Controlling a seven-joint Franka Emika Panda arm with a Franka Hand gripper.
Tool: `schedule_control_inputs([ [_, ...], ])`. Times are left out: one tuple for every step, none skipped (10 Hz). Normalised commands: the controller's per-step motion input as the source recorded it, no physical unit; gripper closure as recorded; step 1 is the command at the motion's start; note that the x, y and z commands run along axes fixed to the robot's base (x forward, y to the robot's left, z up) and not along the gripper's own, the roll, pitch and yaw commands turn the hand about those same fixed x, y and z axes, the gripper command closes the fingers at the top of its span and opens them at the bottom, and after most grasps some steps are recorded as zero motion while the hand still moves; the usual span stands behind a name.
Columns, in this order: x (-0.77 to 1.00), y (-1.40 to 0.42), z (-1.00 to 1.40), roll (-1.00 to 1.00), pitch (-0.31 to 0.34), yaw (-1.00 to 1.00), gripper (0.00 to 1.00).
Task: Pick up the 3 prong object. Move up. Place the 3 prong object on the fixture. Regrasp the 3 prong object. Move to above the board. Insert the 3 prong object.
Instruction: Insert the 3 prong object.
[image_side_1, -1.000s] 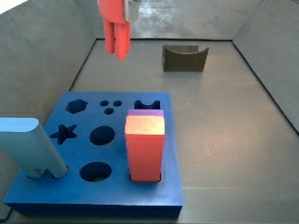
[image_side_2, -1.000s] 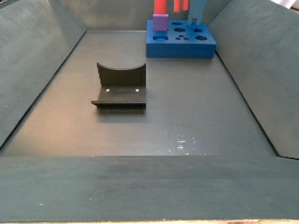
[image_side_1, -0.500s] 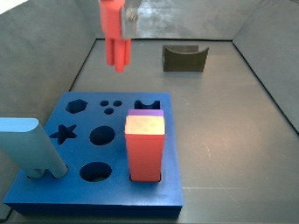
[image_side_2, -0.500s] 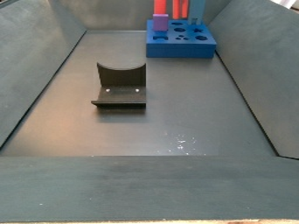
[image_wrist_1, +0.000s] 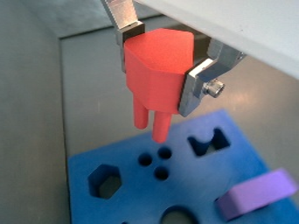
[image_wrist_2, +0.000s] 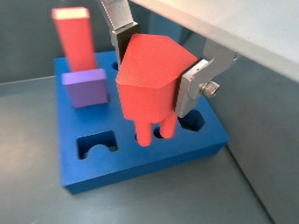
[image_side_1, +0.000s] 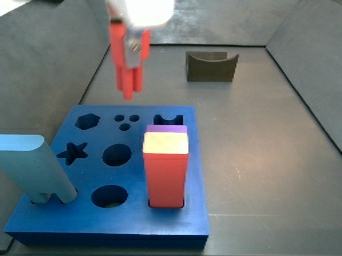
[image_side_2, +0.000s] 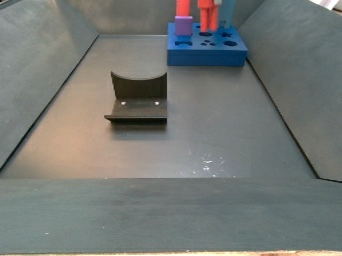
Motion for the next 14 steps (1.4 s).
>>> schedule_control_inputs([
  [0.01, 0.02, 0.00, 0.00, 0.023, 0.00, 1.00],
  [0.08, -0.03, -0.25, -0.05, 0.000, -0.11, 1.00],
  [0.16, -0.27, -0.41, -0.06, -0.026, -0.17, 1.00],
  [0.00, -0.06, -0.15, -0.02, -0.033, 0.00, 1.00],
  [0.00, 0.00, -0.07, 0.00, 0.000, 0.00, 1.00],
  [-0.03, -0.29, -0.74, 0.03, -0.029, -0.10, 1.00],
  [0.00, 0.00, -0.03, 0.00, 0.000, 0.00, 1.00],
  [0.04, -0.09, -0.55, 0.03, 0.000, 0.00, 1.00],
  [0.00, -0.13, -0.93, 0.23, 0.000, -0.06, 1.00],
  [0.03, 0.00, -1.00, 0.19, 0.000, -0.09, 1.00],
  [0.05, 0.00, -1.00, 0.16, -0.007, -0.08, 1.00],
  [0.06, 0.00, -1.00, 0.14, -0.001, -0.08, 1.00],
  [0.17, 0.00, -1.00, 0.11, 0.000, -0.05, 1.00],
  [0.19, 0.03, -1.00, 0.09, 0.000, 0.00, 1.00],
])
